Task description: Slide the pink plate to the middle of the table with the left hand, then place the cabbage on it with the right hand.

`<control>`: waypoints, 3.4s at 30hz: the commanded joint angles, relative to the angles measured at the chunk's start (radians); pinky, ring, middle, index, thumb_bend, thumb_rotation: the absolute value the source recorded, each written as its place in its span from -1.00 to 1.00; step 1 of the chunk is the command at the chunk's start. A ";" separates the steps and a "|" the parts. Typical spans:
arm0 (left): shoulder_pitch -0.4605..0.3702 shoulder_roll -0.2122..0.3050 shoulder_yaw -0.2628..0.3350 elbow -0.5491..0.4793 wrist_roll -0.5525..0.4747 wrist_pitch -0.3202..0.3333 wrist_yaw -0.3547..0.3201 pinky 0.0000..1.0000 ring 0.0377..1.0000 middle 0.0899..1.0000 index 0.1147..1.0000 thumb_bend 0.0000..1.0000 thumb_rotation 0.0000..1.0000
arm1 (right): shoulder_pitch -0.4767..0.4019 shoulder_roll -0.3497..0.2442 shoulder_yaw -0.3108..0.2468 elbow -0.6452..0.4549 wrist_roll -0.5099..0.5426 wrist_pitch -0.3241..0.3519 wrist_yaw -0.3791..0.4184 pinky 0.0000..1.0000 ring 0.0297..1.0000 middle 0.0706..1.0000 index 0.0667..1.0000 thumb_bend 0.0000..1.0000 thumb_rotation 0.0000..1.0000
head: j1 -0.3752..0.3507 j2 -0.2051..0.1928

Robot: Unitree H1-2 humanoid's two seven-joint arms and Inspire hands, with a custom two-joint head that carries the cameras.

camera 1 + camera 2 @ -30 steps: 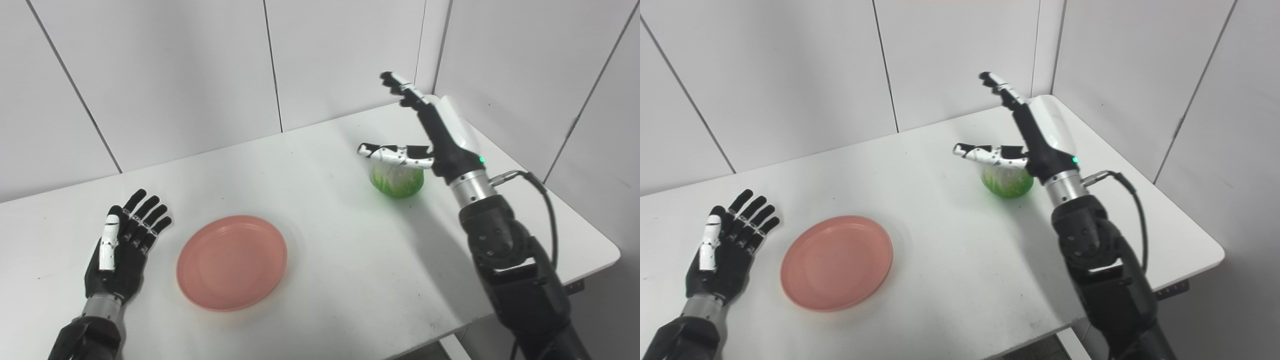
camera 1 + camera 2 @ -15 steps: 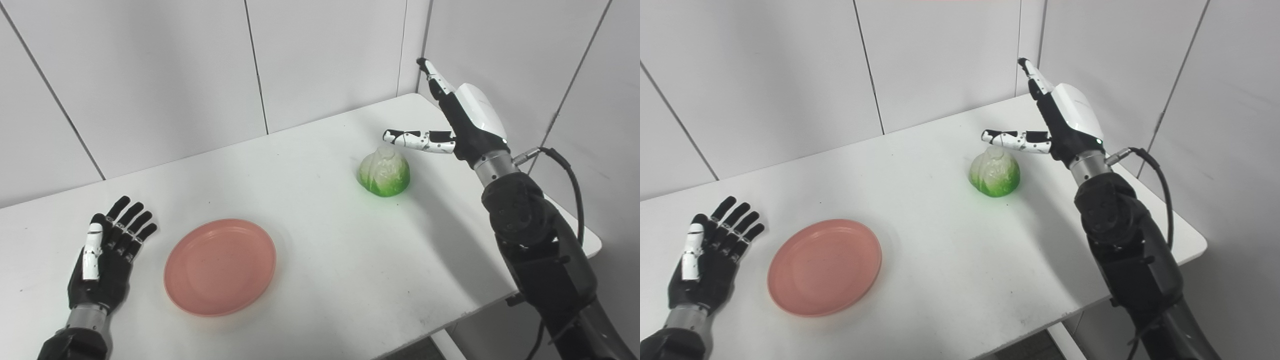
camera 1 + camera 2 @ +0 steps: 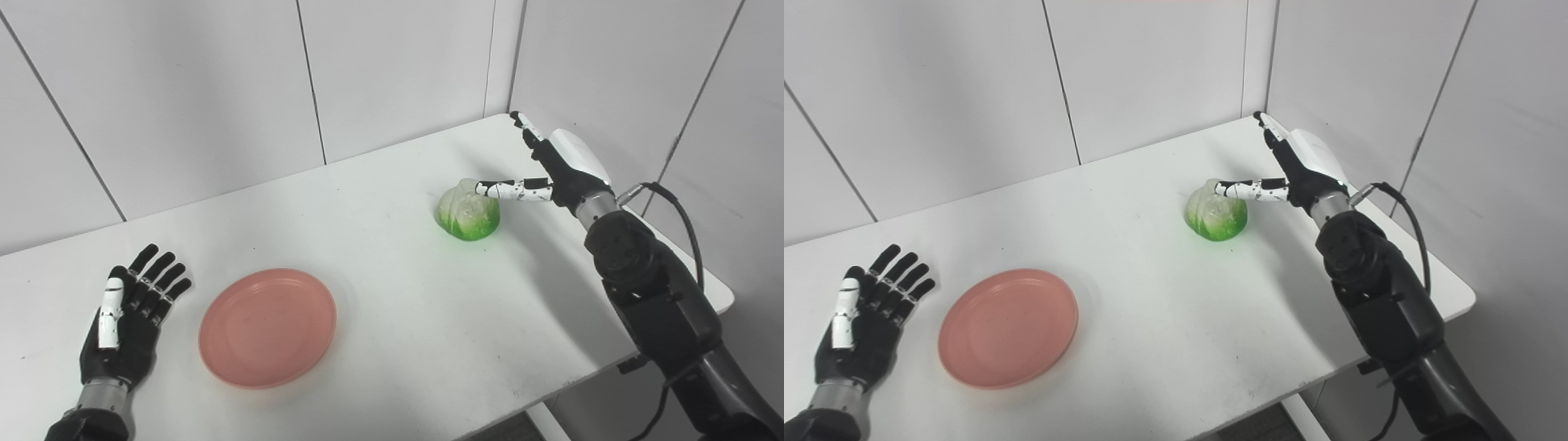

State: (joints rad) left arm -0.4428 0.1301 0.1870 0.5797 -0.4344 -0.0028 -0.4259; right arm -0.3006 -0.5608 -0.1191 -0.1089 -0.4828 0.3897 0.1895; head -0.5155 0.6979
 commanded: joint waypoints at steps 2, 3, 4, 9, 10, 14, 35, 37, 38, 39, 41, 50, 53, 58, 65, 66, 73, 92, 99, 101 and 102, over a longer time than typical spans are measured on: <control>0.080 -0.008 -0.007 0.006 0.008 0.037 0.012 0.53 0.59 0.58 0.55 0.00 0.58 | -0.056 -0.031 0.009 0.029 0.019 -0.050 -0.013 0.60 0.82 0.90 0.95 1.00 0.18 | 0.003 0.003; 0.084 -0.009 -0.008 -0.005 0.007 0.043 0.016 0.53 0.58 0.58 0.55 -0.01 0.59 | -0.059 -0.032 0.015 0.040 0.019 -0.054 -0.014 0.59 0.81 0.89 0.94 1.00 0.18 | 0.004 0.004; 0.086 -0.009 -0.008 -0.013 0.006 0.048 0.019 0.53 0.58 0.58 0.55 -0.01 0.59 | -0.061 -0.033 0.020 0.045 0.019 -0.055 -0.016 0.59 0.81 0.89 0.94 1.00 0.19 | 0.004 0.004; 0.094 -0.010 -0.010 -0.033 0.004 0.058 0.020 0.56 0.61 0.60 0.58 -0.01 0.62 | -0.088 -0.038 0.056 0.122 0.051 -0.090 -0.010 0.73 0.90 0.93 0.98 1.00 0.20 | 0.016 0.010; 0.096 -0.012 -0.010 -0.039 0.004 0.061 0.022 0.54 0.59 0.59 0.57 -0.01 0.61 | -0.093 -0.039 0.064 0.138 0.052 -0.096 -0.011 0.74 0.90 0.94 0.98 1.00 0.21 | 0.016 0.010; 0.105 -0.014 -0.011 -0.072 -0.003 0.081 0.023 0.52 0.59 0.59 0.56 -0.02 0.61 | -0.112 -0.039 0.092 0.167 0.041 -0.078 -0.010 0.72 0.90 0.95 0.99 1.00 0.23 | 0.024 0.018; 0.122 -0.012 -0.012 -0.120 -0.021 0.130 0.034 0.61 0.64 0.63 0.61 -0.04 0.65 | -0.155 -0.048 0.189 0.254 0.039 -0.100 0.011 0.74 0.93 0.99 1.00 1.00 0.19 | 0.037 0.029; 0.123 -0.010 -0.014 -0.120 -0.018 0.127 0.033 0.58 0.62 0.62 0.60 -0.03 0.65 | -0.158 -0.049 0.199 0.270 0.041 -0.107 0.021 0.75 0.95 1.00 1.00 1.00 0.17 | 0.040 0.031; 0.124 -0.010 -0.016 -0.121 -0.016 0.126 0.032 0.58 0.62 0.62 0.60 -0.03 0.65 | -0.159 -0.049 0.203 0.276 0.042 -0.108 0.026 0.76 0.95 1.00 1.00 1.00 0.17 | 0.040 0.031; 0.124 -0.010 -0.016 -0.124 -0.016 0.129 0.035 0.57 0.61 0.62 0.59 -0.02 0.65 | -0.160 -0.049 0.206 0.281 0.049 -0.110 0.035 0.76 0.95 1.00 1.00 1.00 0.16 | 0.040 0.031; 0.126 -0.012 -0.017 -0.130 -0.016 0.134 0.040 0.57 0.61 0.61 0.60 -0.03 0.65 | -0.162 -0.046 0.208 0.289 0.063 -0.111 0.050 0.81 0.97 1.00 1.00 1.00 0.14 | 0.041 0.031; 0.130 -0.016 -0.018 -0.141 -0.019 0.137 0.042 0.59 0.63 0.62 0.61 -0.05 0.67 | -0.181 -0.036 0.219 0.351 0.093 -0.125 0.061 0.82 0.96 1.00 1.00 1.00 0.02 | 0.045 0.030; 0.128 -0.016 -0.016 -0.130 -0.019 0.134 0.043 0.61 0.63 0.63 0.60 -0.05 0.67 | -0.189 -0.032 0.217 0.381 0.084 -0.124 0.041 0.81 0.96 1.00 1.00 1.00 -0.01 | 0.045 0.030; 0.127 -0.012 -0.018 -0.117 -0.017 0.122 0.033 0.61 0.64 0.63 0.60 -0.06 0.69 | -0.193 -0.038 0.219 0.411 0.068 -0.120 0.016 0.86 0.99 1.00 1.00 1.00 -0.01 | 0.050 0.030; 0.122 -0.013 -0.014 -0.096 -0.019 0.115 0.029 0.60 0.63 0.63 0.61 -0.05 0.63 | -0.183 -0.021 0.187 0.450 0.096 -0.152 -0.033 0.85 0.97 0.99 1.00 1.00 -0.13 | 0.052 0.031; 0.122 -0.013 -0.015 -0.094 -0.016 0.112 0.029 0.59 0.62 0.62 0.60 -0.04 0.64 | -0.182 -0.017 0.181 0.452 0.104 -0.155 -0.039 0.82 0.95 0.98 0.99 1.00 -0.17 | 0.052 0.031; 0.118 -0.012 -0.013 -0.074 -0.015 0.103 0.024 0.58 0.62 0.63 0.60 -0.03 0.66 | -0.173 0.015 0.138 0.475 0.155 -0.216 -0.095 0.61 0.72 0.77 0.84 1.00 -0.33 | 0.055 0.028; 0.117 -0.016 -0.011 -0.078 -0.022 0.113 0.024 0.57 0.62 0.64 0.60 -0.01 0.62 | -0.233 0.103 0.153 0.611 0.229 -0.262 -0.136 0.20 0.25 0.28 0.31 0.91 -0.67 | 0.066 0.026; 0.117 -0.015 -0.014 -0.072 -0.014 0.101 0.025 0.57 0.61 0.63 0.59 -0.01 0.64 | -0.256 0.118 0.197 0.672 0.197 -0.240 -0.143 -0.13 -0.10 -0.07 -0.08 0.09 -0.87 | 0.068 0.025; 0.117 -0.015 -0.014 -0.072 -0.015 0.101 0.025 0.57 0.61 0.62 0.59 0.00 0.62 | -0.254 0.119 0.204 0.666 0.191 -0.229 -0.144 -0.23 -0.17 -0.13 -0.07 0.07 -0.97 | 0.068 0.025; 0.116 -0.016 -0.014 -0.072 -0.015 0.100 0.026 0.57 0.61 0.62 0.59 0.00 0.62 | -0.254 0.118 0.207 0.663 0.189 -0.226 -0.144 -0.24 -0.18 -0.14 -0.07 0.06 -0.99 | 0.073 0.023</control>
State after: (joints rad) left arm -0.3762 0.1244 0.1808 0.4606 -0.4595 0.0727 -0.4105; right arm -0.5615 -0.4554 0.0653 0.5443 -0.2841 0.1383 0.0180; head -0.4434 0.7210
